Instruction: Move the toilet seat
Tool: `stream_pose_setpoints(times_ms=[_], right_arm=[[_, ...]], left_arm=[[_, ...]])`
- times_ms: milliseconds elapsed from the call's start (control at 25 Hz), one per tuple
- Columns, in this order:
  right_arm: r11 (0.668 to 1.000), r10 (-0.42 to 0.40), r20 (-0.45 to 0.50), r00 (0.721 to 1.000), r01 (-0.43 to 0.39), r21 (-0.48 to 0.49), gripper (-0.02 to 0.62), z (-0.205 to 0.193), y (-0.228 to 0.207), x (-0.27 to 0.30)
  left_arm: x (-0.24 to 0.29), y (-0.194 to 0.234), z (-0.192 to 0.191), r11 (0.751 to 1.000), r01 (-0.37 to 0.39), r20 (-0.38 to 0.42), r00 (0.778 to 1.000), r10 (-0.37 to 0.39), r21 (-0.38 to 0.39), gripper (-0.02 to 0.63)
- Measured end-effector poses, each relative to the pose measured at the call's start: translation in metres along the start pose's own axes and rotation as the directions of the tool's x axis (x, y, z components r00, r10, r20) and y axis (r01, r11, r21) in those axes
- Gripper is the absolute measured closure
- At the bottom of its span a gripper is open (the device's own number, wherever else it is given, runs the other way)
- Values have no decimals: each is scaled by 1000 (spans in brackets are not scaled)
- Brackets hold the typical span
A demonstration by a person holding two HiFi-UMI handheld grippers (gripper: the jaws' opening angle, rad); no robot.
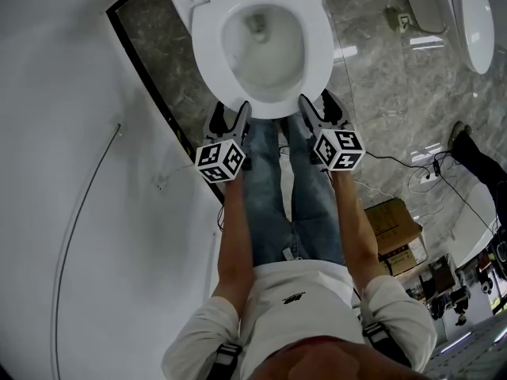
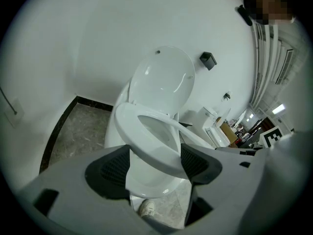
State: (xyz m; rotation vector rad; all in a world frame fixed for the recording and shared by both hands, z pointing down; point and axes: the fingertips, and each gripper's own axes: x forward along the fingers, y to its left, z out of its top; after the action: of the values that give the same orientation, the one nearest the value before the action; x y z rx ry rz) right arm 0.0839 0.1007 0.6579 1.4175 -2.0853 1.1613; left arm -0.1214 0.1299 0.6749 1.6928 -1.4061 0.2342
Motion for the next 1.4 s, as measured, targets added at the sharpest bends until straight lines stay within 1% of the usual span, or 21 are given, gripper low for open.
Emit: stream_pose_setpoints(times_ms=[400,680,760,840,920,1080,1200,1400], right_arm=[[1000,17,42,999,-17,17,305,21,9,-7],[999,24,78,997,-27,37,305,35,15,-12],[999,25,88,996,-29,45,305,40,17,-13],[998,25,91,996,-30,50,305,44,18,-14],[998,26,98,995,-31,56,305,49,20,-16],[997,26,111,993,-34,68,305,60,24,-18],[997,26,108,994,-34,69,305,66,26,-19],[996,25,117,993,-35,82,305,75,29,-20]], left_arm=[[-7,-7,21,1000,9,53,999,-8,-15,296],[-12,-13,36,1000,7,87,996,-8,4,295],[-14,-15,42,1000,6,96,995,-8,24,295],[-16,-19,48,997,0,98,995,-7,74,295],[-21,-25,54,990,-3,96,995,-11,141,296],[-31,-42,63,964,19,80,996,-41,265,296],[-38,-53,67,936,31,60,997,-56,349,296],[-44,-68,67,878,57,10,997,-70,476,296]])
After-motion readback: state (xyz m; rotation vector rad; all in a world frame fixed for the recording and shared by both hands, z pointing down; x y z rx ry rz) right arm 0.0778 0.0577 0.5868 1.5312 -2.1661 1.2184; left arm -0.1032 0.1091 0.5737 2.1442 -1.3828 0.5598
